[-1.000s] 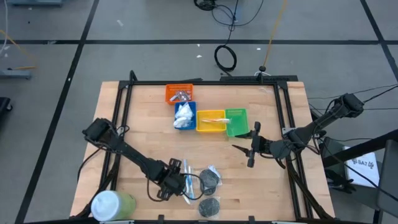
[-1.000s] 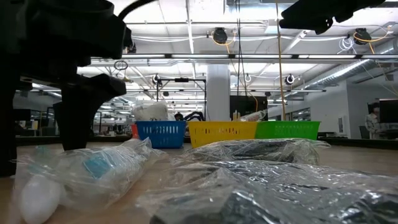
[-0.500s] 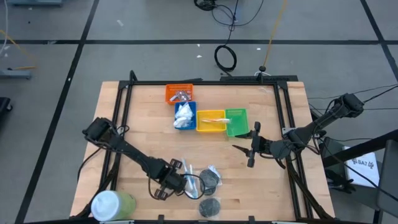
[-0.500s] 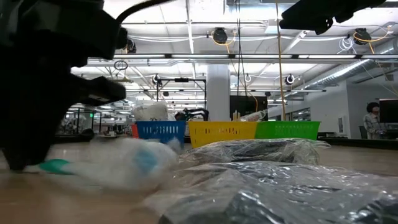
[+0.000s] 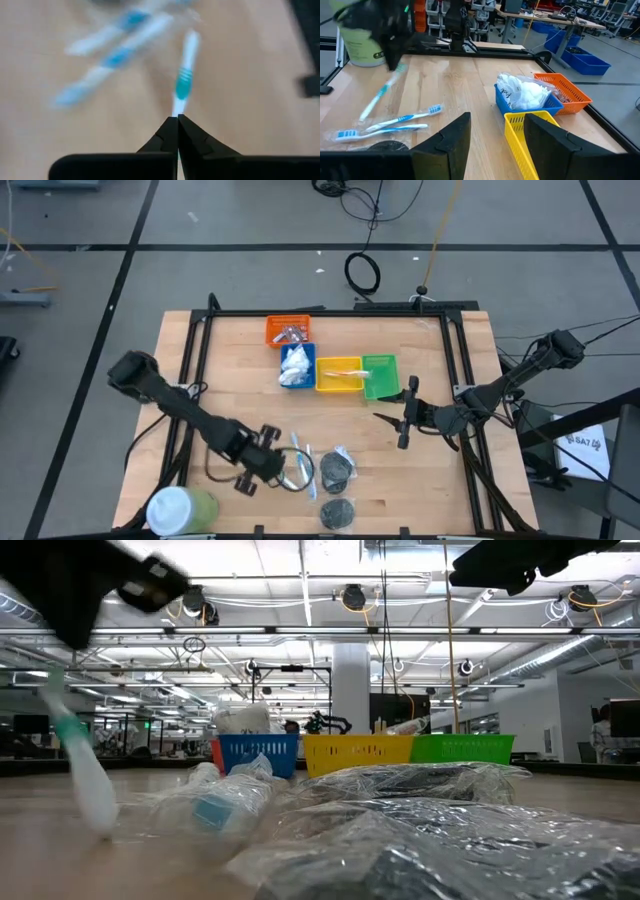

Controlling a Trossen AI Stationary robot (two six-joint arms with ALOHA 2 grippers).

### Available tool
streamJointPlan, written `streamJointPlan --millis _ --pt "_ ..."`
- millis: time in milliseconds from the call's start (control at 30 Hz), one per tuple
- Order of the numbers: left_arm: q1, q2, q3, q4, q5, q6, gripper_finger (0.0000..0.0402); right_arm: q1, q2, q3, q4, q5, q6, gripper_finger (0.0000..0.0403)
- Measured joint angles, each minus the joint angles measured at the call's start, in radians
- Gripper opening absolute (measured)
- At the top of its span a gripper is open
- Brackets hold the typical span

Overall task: Pick & Place Travel size toiletries
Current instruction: Put the green toothbrush into the yellow basket

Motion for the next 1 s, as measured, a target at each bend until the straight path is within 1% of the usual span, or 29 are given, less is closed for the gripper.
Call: streamJointPlan --millis 67,133,167,200,267,300,333,433,467,500,567,633,800,900,1000 --pt "0.018 -0.065 -0.002 0.033 -0.122 0.068 0.0 0.0 0.0 0.0 0.0 0.0 -0.001 0.0171" --pt "0.054 -0.121 0.002 0.103 -0.225 0.135 0.0001 0.0 0.0 0.0 0.0 0.0 -0.002 0.0171" --pt "0.081 -0.14 0.003 0.129 -0.26 0.166 0.0001 0.0 0.0 0.0 0.0 0.0 -0.002 0.0171" --pt "0.111 -0.154 0.003 0.15 -0.273 0.2 0.0 0.0 0.0 0.0 0.0 0.0 -0.002 0.0171" --pt "0.175 -0.168 0.002 0.173 -0.261 0.255 0.0001 0.0 0.0 0.0 0.0 0.0 0.001 0.0171" --pt "0.205 -0.172 0.002 0.169 -0.233 0.264 0.0001 0.001 0.0 0.0 0.001 0.0 0.001 0.0171" --pt "0.234 -0.174 0.002 0.148 -0.178 0.265 0.0 0.004 0.0 0.0 0.0 0.0 0.001 0.0171" --pt "0.292 -0.155 0.002 0.048 0.08 0.225 0.0003 0.014 0.0 0.0 0.0 0.0 0.001 0.0171" --pt "0.3 -0.141 0.001 0.047 0.136 0.186 0.0006 0.017 0.0 0.0 0.001 0.0 0.001 0.0171" --pt "0.3 -0.132 0.001 0.052 0.154 0.139 0.0011 0.02 0.0 0.0 0.0 0.0 0.001 0.0171" --pt "0.291 -0.108 0.001 0.074 0.147 0.059 0.0023 0.024 0.0 0.0 -0.001 0.001 0.0 0.0171" --pt "0.268 -0.08 0.002 0.096 0.122 0.042 0.0042 0.025 0.0 0.0 -0.008 0.002 -0.001 0.0171" --pt "0.198 0.026 0.002 0.097 0.011 0.018 0.0113 0.025 0.0 0.0 -0.014 0.003 0.0 0.0171" --pt "0.167 0.112 0.002 0.1 -0.041 0.041 0.0164 0.025 0.0 0.0 -0.015 0.003 0.0 0.0171" --pt "0.14 0.189 0.002 0.102 -0.031 0.116 0.021 0.025 0.0 0.0 -0.014 0.003 0.0 0.0171"
